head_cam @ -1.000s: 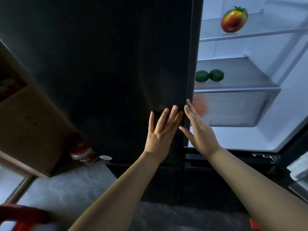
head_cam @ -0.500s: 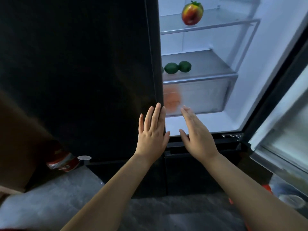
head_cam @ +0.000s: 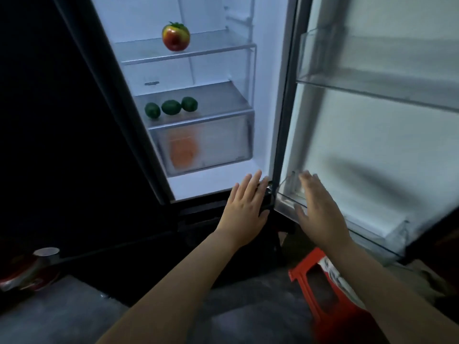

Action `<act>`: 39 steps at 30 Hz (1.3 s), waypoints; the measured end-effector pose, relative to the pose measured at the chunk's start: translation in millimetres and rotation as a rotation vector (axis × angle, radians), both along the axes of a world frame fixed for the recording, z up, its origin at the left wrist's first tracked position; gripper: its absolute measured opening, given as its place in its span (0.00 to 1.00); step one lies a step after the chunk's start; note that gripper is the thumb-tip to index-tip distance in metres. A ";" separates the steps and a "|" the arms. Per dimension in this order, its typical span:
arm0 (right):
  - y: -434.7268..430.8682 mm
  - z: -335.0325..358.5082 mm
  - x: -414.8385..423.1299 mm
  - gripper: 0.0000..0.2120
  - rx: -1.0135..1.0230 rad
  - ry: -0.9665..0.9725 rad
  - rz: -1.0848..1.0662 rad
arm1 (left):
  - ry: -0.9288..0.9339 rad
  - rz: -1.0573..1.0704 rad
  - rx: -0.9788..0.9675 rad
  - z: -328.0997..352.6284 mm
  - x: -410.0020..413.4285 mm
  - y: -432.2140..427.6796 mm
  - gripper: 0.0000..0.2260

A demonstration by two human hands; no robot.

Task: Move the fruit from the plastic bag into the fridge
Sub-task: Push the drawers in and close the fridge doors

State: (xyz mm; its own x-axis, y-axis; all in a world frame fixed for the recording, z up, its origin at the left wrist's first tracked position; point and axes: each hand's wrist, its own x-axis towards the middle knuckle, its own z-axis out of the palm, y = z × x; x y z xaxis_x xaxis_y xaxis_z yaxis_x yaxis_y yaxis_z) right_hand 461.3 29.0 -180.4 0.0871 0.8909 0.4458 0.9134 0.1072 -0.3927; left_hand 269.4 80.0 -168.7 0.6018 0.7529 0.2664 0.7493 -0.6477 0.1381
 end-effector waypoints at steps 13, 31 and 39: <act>-100.2 -52.1 121.3 0.26 -0.235 -0.144 -0.254 | 0.240 -0.265 -0.198 -34.6 147.9 -54.6 0.30; -125.3 -74.7 117.5 0.24 -0.174 -0.260 -0.216 | 0.360 -0.175 -0.105 -65.1 160.9 -71.9 0.32; -139.1 -76.7 65.4 0.26 -0.202 -0.222 -0.152 | 0.386 -0.153 -0.119 -64.4 115.8 -74.6 0.33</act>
State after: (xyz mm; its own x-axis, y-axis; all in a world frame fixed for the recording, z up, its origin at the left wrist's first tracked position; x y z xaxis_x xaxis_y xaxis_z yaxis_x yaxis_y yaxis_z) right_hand 526.7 -110.1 -257.1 0.1462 0.9475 0.2842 0.9786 -0.0963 -0.1820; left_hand 385.3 5.4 -233.1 0.7472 0.6594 -0.0830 0.6574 -0.7517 -0.0528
